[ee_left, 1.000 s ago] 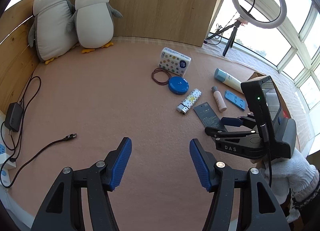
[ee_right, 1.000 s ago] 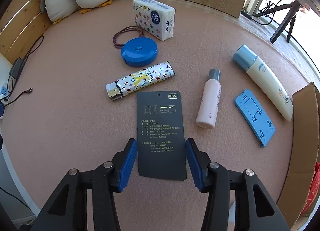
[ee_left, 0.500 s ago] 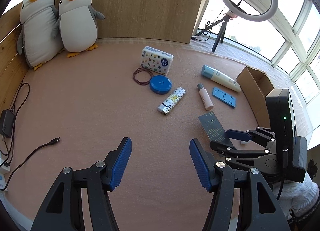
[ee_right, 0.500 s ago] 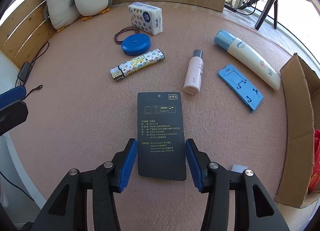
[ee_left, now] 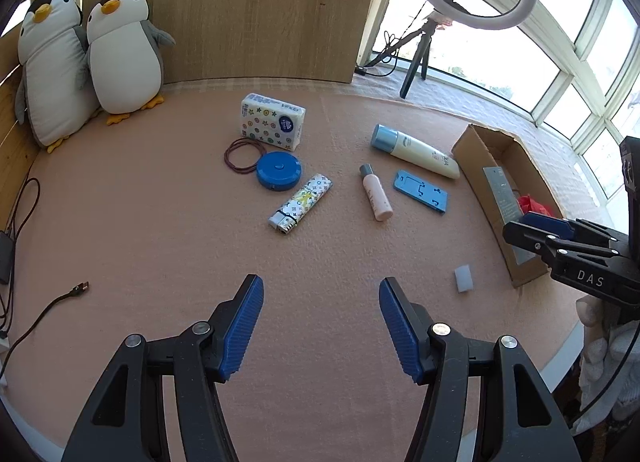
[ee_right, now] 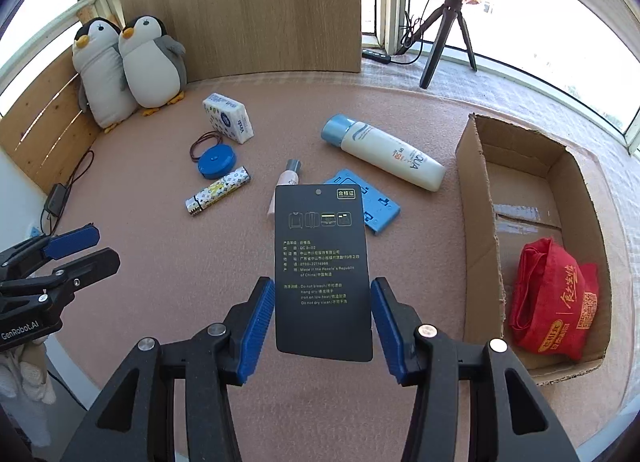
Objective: Organize objects
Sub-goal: 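Grasp the black card with the right gripper and lift it, then carry the black card into the box and release it beside the bag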
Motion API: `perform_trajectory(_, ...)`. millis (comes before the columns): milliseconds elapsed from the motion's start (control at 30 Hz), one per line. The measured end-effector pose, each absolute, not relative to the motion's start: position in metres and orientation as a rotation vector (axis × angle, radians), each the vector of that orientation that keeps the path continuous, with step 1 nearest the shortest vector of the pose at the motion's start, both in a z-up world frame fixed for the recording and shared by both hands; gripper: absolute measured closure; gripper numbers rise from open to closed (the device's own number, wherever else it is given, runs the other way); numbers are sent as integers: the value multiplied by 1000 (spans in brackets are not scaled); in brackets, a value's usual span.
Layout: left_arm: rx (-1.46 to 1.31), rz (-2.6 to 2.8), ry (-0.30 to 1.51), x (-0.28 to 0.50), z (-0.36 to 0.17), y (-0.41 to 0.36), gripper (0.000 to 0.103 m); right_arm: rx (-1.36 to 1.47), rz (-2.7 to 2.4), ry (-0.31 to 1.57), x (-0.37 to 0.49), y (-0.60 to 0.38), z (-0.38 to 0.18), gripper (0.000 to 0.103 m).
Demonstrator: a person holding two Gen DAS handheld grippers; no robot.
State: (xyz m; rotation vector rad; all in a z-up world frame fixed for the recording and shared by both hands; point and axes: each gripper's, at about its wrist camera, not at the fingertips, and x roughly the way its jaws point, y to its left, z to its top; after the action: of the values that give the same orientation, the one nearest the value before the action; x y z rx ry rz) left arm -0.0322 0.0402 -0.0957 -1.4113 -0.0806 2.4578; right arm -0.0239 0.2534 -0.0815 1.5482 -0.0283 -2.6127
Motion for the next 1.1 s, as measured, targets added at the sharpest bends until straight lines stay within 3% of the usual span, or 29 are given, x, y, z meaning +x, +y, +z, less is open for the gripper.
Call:
perform_trajectory(500, -1419, 2463, -87, -31, -99, 69, 39, 1576, -2842, -138, -48, 383, -75, 57)
perform_trajectory(1100, -1436, 2494, -85, -35, -99, 74, 39, 1639, -2847, -139, -77, 419, -99, 57)
